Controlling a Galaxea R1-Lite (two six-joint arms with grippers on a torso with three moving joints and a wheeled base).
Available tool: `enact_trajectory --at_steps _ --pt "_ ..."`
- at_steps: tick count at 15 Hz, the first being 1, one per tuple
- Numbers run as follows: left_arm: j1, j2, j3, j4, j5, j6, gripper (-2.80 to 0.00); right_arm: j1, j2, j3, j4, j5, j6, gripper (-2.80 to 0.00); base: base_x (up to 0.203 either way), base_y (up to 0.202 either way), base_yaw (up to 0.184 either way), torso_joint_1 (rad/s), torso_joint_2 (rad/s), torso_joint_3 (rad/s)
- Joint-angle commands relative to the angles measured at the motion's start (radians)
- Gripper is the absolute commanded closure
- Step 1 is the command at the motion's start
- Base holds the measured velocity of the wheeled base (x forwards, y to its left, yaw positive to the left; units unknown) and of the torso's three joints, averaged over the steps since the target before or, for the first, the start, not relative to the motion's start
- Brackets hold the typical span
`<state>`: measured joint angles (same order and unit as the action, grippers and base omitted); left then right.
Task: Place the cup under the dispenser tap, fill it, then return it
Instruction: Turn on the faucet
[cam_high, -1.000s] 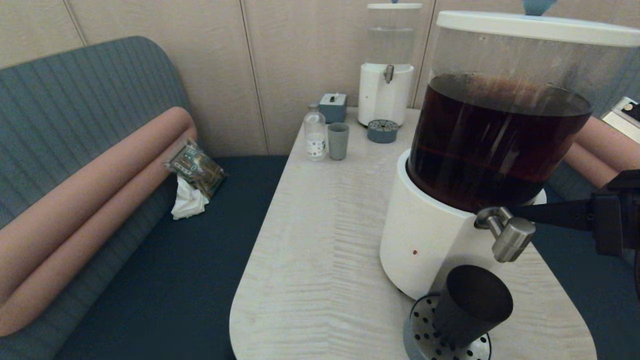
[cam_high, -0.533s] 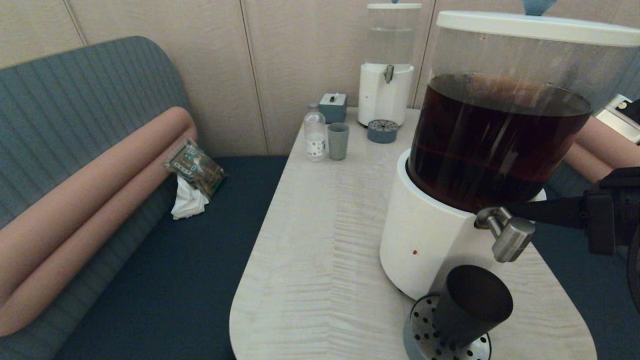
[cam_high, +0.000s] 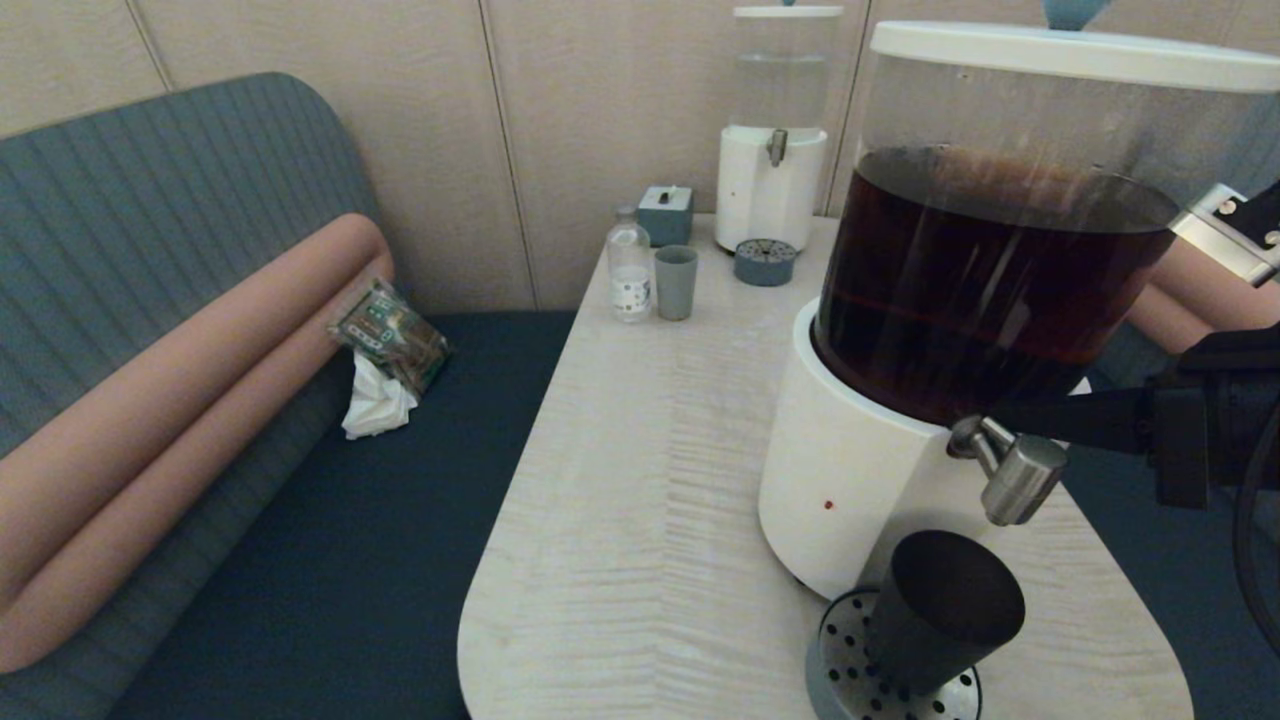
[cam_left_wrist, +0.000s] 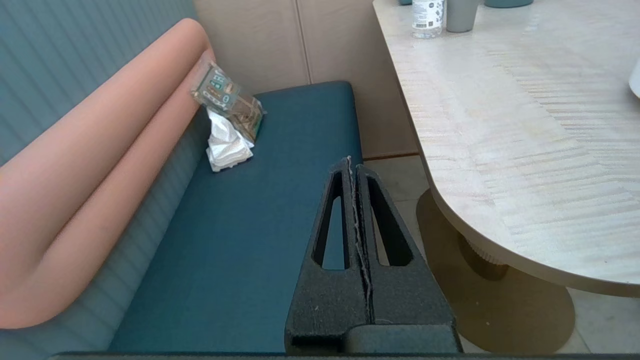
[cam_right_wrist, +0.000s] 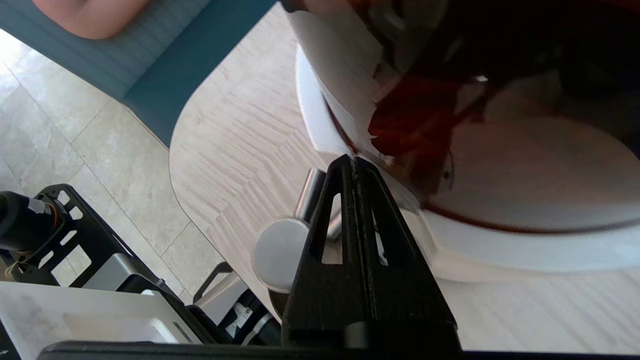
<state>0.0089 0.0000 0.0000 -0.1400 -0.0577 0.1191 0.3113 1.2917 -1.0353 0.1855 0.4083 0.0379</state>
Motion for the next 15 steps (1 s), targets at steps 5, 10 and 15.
enact_trajectory --at_steps 5,10,15 --pt "0.0 0.0 0.04 -0.001 -0.001 0.001 0.0 0.02 0.01 0.0 0.003 0.006 -0.013 0.0 0.0 0.0 0.0 0.0 0.0 0.0" --pt "0.0 0.0 0.04 -0.001 -0.001 0.001 0.0 0.029 0.012 0.0 0.003 0.006 -0.013 0.0 0.0 0.0 0.0 0.0 0.0 0.0" --pt "0.0 0.0 0.04 -0.001 -0.001 0.001 0.0 0.037 0.014 0.003 0.003 0.006 -0.015 0.0 0.0 0.0 0.0 0.0 0.0 0.0"
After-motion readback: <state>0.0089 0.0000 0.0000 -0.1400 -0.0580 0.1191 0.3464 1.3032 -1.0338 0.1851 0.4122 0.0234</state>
